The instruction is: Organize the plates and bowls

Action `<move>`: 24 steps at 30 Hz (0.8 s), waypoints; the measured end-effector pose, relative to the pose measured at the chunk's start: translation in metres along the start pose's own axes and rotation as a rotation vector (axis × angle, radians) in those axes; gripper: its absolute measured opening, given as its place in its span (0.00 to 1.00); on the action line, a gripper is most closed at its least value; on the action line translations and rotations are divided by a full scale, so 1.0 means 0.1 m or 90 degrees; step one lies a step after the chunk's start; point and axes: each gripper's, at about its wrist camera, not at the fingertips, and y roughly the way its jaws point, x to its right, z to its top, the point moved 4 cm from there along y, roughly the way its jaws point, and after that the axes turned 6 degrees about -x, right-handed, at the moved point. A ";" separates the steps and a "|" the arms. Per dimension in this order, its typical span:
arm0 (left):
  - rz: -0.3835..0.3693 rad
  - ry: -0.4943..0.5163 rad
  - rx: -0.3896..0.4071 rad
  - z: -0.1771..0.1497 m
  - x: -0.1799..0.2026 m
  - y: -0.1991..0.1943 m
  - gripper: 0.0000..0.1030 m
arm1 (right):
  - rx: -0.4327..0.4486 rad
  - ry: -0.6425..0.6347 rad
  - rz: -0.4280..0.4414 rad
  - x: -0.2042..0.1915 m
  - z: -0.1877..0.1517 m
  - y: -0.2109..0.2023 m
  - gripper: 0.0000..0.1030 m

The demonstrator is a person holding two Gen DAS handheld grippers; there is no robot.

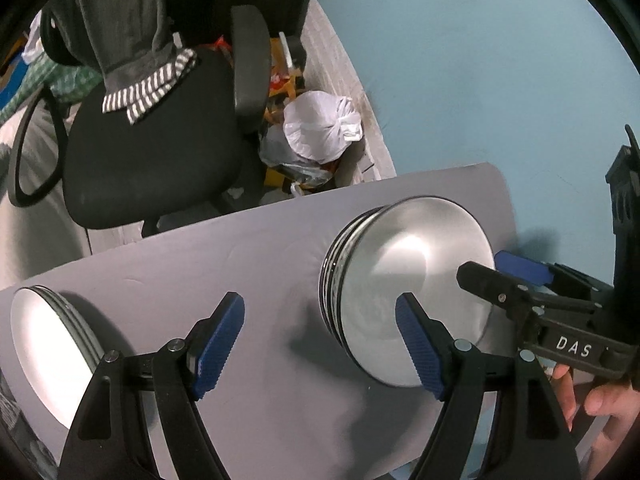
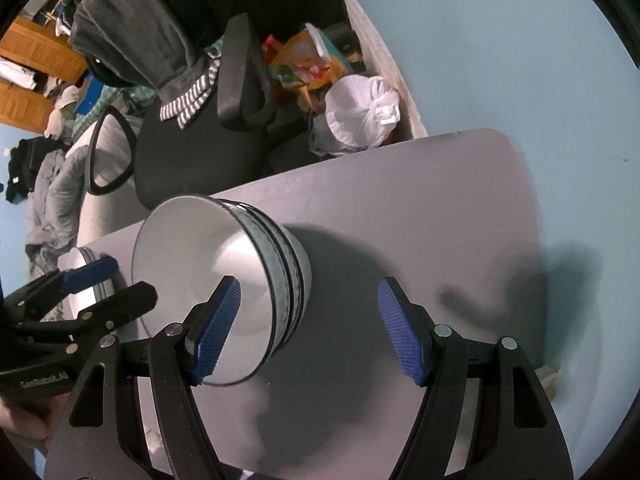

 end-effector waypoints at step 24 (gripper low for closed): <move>-0.059 -0.069 -0.081 0.06 -0.04 0.43 0.55 | -0.067 -0.014 0.018 0.09 0.07 0.28 0.53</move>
